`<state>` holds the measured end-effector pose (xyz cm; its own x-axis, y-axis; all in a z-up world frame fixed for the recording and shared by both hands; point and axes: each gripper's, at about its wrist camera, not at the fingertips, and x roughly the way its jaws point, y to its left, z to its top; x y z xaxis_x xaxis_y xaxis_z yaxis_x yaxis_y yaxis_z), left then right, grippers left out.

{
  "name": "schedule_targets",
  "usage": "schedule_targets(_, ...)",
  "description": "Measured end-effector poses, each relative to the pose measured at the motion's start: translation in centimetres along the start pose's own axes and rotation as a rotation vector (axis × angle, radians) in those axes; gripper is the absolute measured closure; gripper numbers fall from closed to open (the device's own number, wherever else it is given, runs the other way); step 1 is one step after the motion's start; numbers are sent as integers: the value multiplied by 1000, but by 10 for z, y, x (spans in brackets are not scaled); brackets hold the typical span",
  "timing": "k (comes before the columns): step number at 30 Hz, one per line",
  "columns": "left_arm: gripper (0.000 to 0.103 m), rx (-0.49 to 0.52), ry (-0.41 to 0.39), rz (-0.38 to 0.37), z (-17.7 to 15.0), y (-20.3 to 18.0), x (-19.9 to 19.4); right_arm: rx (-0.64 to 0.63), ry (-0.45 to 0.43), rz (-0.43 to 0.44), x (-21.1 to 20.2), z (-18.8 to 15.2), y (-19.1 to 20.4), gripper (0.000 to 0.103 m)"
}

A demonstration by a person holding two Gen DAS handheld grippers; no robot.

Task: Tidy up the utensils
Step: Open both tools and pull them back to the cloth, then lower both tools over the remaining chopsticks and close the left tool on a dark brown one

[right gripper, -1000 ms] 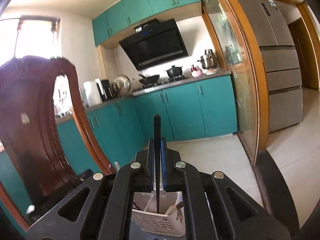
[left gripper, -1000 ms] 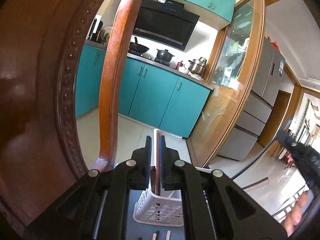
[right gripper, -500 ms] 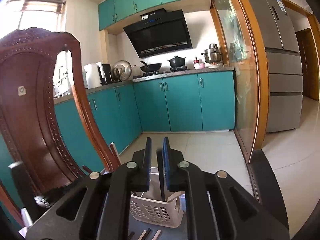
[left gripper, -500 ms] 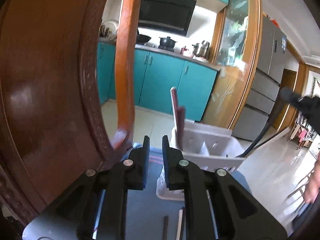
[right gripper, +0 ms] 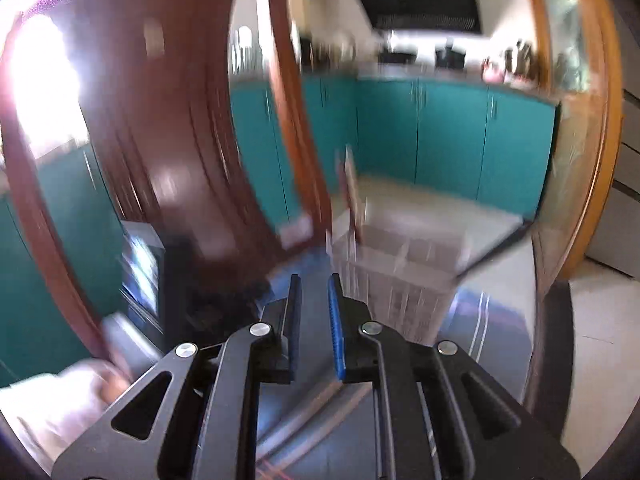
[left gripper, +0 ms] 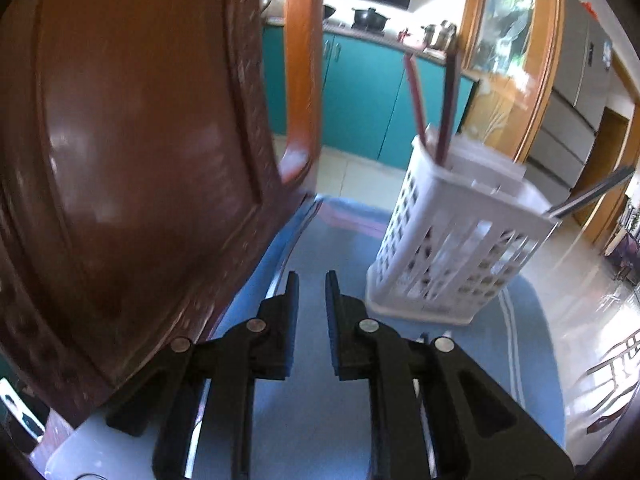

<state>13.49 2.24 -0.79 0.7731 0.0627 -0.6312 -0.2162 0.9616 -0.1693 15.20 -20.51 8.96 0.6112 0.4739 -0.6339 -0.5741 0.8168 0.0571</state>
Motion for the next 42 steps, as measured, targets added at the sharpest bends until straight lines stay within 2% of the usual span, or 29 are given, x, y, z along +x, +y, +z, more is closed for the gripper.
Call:
schedule_targets(2, 83, 3, 31, 11, -6, 1, 5, 38, 123, -33, 40, -22, -9, 89)
schedule_targets(5, 83, 28, 80, 32, -17, 1, 14, 152, 314, -158, 95, -57, -38, 89)
schedule_targets(8, 82, 50, 114, 53, -22, -1, 20, 228, 406, -199, 122, -77, -54, 88)
schedule_targets(9, 81, 50, 121, 52, -23, 1, 20, 237, 413, -201, 126, -78, -56, 82)
schedule_targets(12, 77, 53, 137, 42, -24, 0, 22, 249, 415, -208, 134, -77, -55, 74)
schedule_targets(19, 75, 79, 166, 40, -23, -4, 21, 227, 400, -228, 144, -74, -40, 73)
schedule_targets(25, 74, 68, 169, 47, -21, -2, 21, 263, 383, -217, 140, -76, -48, 73)
schedule_targets(29, 72, 68, 183, 47, -22, -3, 25, 253, 387, -200, 142, -75, -45, 73)
schedule_targets(32, 72, 73, 190, 46, -23, -5, 27, 218, 391, -219, 144, -76, -42, 73)
schedule_targets(34, 72, 77, 194, 47, -23, -7, 27, 202, 395, -231, 145, -77, -40, 77)
schedule_targets(36, 72, 84, 198, 47, -24, -8, 28, 187, 402, -247, 145, -78, -37, 93)
schedule_targets(38, 72, 90, 205, 49, -25, -9, 30, 192, 407, -239, 140, -82, -37, 101)
schedule_targets(42, 72, 96, 221, 43, -27, -14, 34, 221, 407, -229, 121, -92, -49, 102)
